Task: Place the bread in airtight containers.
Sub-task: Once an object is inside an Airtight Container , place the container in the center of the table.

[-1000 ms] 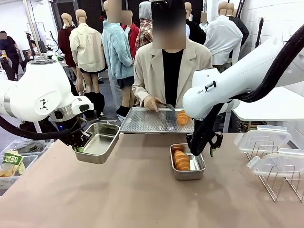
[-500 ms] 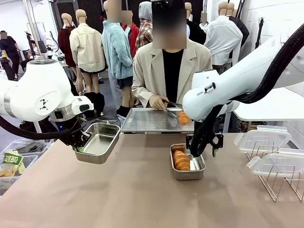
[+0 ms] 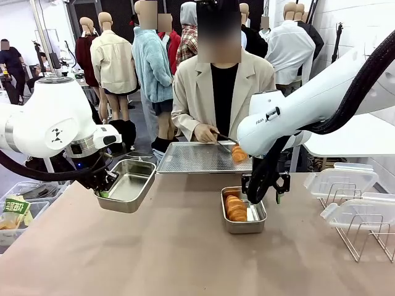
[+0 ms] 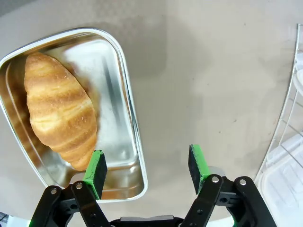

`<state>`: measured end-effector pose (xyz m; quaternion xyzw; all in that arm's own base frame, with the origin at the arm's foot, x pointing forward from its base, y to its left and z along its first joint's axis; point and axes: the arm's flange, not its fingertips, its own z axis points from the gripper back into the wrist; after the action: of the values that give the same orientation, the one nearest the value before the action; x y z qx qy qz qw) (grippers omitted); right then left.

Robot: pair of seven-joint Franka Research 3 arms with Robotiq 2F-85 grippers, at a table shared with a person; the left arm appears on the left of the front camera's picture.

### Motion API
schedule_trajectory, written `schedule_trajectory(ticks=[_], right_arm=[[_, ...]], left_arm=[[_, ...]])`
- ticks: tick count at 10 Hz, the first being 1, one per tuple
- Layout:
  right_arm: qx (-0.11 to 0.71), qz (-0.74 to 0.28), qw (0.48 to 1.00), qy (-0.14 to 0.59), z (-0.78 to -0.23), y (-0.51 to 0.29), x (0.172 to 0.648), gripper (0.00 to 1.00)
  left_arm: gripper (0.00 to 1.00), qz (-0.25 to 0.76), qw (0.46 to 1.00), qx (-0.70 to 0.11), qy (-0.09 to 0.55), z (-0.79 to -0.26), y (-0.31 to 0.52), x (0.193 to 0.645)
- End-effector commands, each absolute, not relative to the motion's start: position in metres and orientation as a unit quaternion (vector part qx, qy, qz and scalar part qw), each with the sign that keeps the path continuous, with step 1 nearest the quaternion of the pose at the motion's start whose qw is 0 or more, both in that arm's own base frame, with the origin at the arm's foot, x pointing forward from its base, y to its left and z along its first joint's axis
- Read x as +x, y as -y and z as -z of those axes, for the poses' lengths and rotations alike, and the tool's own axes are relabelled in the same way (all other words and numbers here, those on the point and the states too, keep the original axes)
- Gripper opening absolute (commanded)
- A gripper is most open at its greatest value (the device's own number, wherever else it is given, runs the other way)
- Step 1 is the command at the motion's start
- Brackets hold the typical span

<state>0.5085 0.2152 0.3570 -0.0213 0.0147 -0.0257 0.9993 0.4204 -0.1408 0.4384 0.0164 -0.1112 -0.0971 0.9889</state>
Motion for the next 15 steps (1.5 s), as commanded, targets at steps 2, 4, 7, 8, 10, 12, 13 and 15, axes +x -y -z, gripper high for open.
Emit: schedule_trajectory(ticks=[2,4,7,8,10,12,13,15], right_arm=[[-0.011,0.003,1.000,-0.018,-0.370,-0.204,0.493,0.86],[0.000,-0.032,0.999,-0.003,-0.394,-0.191,0.470,0.86],[0.008,-0.058,0.998,0.003,-0.411,-0.177,0.452,0.86],[0.009,-0.071,0.997,0.001,-0.412,-0.176,0.446,0.86],[-0.002,-0.047,0.999,0.011,-0.415,-0.186,0.461,0.86],[-0.002,-0.047,0.999,0.011,-0.415,-0.186,0.461,0.86],[-0.002,-0.047,0.999,0.011,-0.415,-0.186,0.461,0.86],[-0.002,-0.047,0.999,0.011,-0.415,-0.186,0.461,0.86]], left_arm=[[0.00,0.106,0.987,0.018,0.116,-0.441,0.140,0.421],[0.00,0.106,0.987,0.018,0.116,-0.441,0.140,0.421],[0.00,0.106,0.987,0.018,0.116,-0.441,0.140,0.421],[0.00,0.106,0.987,0.018,0.116,-0.441,0.140,0.421],[0.00,0.106,0.987,0.018,0.116,-0.441,0.140,0.421],[0.00,0.106,0.987,0.018,0.116,-0.441,0.140,0.421],[0.00,0.106,0.987,0.018,0.116,-0.441,0.140,0.421],[0.00,0.106,0.987,0.018,0.116,-0.441,0.140,0.421]])
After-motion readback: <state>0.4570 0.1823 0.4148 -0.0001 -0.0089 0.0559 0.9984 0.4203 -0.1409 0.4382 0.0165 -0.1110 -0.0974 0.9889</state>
